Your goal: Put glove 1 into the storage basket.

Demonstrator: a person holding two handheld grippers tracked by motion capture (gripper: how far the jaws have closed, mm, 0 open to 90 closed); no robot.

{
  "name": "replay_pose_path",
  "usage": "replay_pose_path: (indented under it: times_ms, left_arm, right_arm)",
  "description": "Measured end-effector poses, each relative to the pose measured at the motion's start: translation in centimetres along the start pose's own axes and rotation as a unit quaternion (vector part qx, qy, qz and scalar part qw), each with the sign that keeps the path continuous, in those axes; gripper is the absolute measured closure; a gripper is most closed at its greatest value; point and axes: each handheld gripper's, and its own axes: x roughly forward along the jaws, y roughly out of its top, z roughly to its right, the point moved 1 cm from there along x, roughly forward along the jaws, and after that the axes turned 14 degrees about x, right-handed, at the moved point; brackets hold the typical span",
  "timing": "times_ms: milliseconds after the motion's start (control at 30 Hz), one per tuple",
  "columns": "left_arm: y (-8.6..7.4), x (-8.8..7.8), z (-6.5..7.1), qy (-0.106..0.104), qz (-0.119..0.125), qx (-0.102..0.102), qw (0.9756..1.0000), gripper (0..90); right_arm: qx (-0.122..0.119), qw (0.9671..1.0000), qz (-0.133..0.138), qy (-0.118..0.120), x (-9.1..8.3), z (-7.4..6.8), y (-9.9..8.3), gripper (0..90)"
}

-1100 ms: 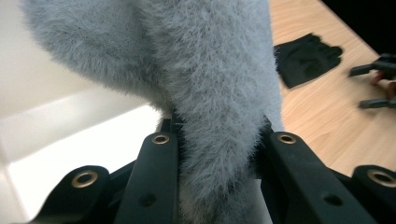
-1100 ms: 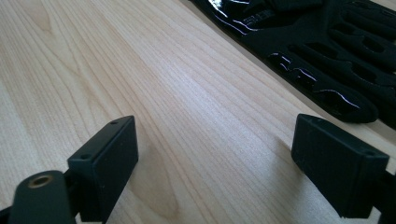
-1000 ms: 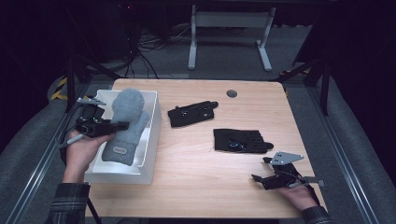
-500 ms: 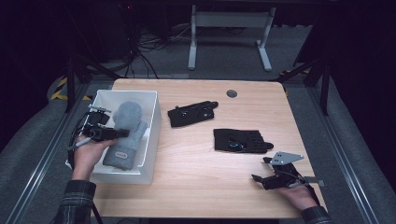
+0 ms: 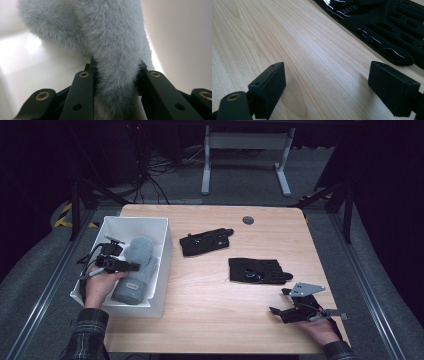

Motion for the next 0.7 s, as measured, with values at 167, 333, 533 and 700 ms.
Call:
replay_pose_path:
  times_ms: [167, 333, 533, 700]
  left_arm:
    - [-0.2, 0.3, -0.4, 0.005, -0.003, -0.006, 1.0, 68.2]
    - [0.0, 0.0, -0.3, 0.007, 0.002, -0.013, 0.9999, 55.8]
    - [0.5, -0.7, 0.3, 0.026, 0.006, -0.013, 0.9996, 40.1]
    - [1.2, -2.3, 1.1, 0.055, 0.027, -0.004, 0.9981, 31.8]
  right_arm:
    - [0.0, 1.0, 0.0, 0.0, 0.0, 0.0, 0.0, 15.1]
    - [0.0, 1.0, 0.0, 0.0, 0.0, 0.0, 0.0, 15.0]
    - [0.0, 1.0, 0.0, 0.0, 0.0, 0.0, 0.0, 15.0]
    - [0.0, 1.0, 0.0, 0.0, 0.0, 0.0, 0.0, 15.0]
